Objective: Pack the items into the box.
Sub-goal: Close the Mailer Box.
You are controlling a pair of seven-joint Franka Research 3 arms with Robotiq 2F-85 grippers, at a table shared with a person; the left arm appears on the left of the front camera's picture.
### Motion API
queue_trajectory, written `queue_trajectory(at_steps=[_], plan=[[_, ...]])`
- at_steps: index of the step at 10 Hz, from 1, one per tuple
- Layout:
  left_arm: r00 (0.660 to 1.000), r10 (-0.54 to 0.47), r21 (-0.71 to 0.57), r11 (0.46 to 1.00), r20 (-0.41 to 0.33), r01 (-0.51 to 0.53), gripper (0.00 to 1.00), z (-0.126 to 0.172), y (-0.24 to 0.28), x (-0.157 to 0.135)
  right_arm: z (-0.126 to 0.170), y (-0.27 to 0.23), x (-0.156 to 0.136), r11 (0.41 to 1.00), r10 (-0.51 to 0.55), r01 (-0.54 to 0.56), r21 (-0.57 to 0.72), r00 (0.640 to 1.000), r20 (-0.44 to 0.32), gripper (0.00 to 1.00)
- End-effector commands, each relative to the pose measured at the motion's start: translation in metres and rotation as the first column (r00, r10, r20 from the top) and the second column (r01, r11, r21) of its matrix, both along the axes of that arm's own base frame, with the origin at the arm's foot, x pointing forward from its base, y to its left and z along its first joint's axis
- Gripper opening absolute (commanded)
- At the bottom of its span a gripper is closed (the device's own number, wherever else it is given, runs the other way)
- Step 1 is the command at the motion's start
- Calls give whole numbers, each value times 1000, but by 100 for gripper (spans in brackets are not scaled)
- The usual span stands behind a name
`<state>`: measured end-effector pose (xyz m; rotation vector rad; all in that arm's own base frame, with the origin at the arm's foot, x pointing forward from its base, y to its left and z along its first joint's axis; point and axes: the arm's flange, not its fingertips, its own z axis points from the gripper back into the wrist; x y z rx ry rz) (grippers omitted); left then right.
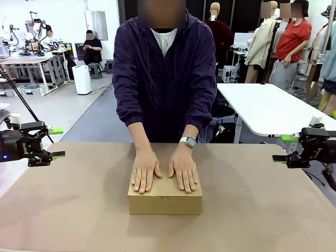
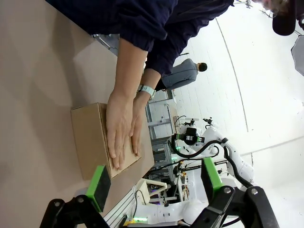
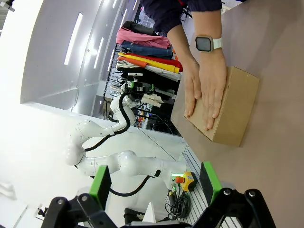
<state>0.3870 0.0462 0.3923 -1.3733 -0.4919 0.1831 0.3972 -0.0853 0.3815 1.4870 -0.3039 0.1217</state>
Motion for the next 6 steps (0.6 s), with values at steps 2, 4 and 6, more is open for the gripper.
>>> queue_trajectory(at_steps=[2, 4, 6], plan=[[1000, -3, 6, 1000, 3, 3, 100, 1, 2, -3, 7, 0, 3, 1000, -1, 1, 14, 1000, 2, 100], [1000, -3, 6, 1000, 3, 3, 100, 1, 2, -3, 7, 0, 3, 1000, -1, 1, 14, 1000, 2, 100], [1000, -3, 6, 1000, 3, 3, 100, 1, 2, -3, 7, 0, 3, 1000, -1, 1, 14, 1000, 2, 100]])
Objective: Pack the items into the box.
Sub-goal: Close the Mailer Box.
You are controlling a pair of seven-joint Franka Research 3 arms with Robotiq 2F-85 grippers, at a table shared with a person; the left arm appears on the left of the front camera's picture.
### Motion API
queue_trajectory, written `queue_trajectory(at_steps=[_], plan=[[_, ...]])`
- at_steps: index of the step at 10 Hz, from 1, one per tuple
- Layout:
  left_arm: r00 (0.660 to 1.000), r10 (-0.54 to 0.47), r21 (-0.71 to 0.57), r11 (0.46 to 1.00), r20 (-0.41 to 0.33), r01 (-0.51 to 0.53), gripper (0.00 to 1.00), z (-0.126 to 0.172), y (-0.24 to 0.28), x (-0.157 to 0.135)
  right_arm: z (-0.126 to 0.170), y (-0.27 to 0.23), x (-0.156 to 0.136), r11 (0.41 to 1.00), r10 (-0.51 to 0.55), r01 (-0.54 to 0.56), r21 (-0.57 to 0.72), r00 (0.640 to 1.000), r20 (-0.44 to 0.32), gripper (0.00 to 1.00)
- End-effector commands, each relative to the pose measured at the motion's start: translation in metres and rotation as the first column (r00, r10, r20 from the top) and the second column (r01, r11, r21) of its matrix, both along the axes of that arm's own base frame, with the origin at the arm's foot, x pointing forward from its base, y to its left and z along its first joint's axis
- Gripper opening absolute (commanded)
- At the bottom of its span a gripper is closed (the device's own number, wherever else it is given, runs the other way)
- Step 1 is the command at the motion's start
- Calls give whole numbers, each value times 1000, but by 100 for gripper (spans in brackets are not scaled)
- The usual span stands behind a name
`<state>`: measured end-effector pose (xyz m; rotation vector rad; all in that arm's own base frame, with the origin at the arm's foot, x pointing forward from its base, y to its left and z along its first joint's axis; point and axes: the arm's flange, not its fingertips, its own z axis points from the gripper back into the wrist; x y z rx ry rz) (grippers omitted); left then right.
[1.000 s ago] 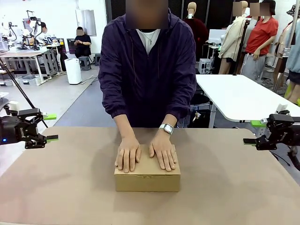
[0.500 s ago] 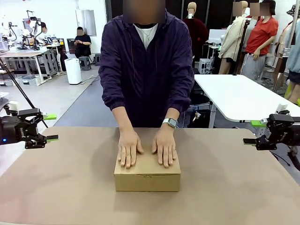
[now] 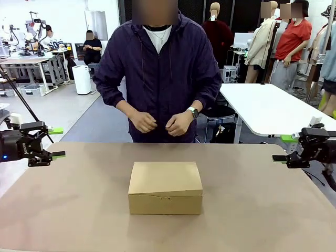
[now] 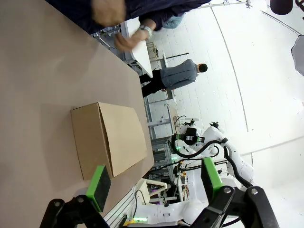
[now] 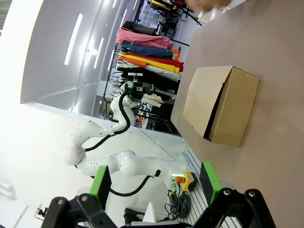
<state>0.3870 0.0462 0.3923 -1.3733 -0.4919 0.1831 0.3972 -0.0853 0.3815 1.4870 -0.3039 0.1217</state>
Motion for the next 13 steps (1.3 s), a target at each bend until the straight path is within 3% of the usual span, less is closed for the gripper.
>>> queue_trajectory(at_steps=[1, 13], plan=[[1000, -3, 6, 1000, 3, 3, 100, 1, 2, -3, 7, 0, 3, 1000, -1, 1, 14, 1000, 2, 100], [1000, -3, 6, 1000, 3, 3, 100, 1, 2, -3, 7, 0, 3, 1000, -1, 1, 14, 1000, 2, 100]])
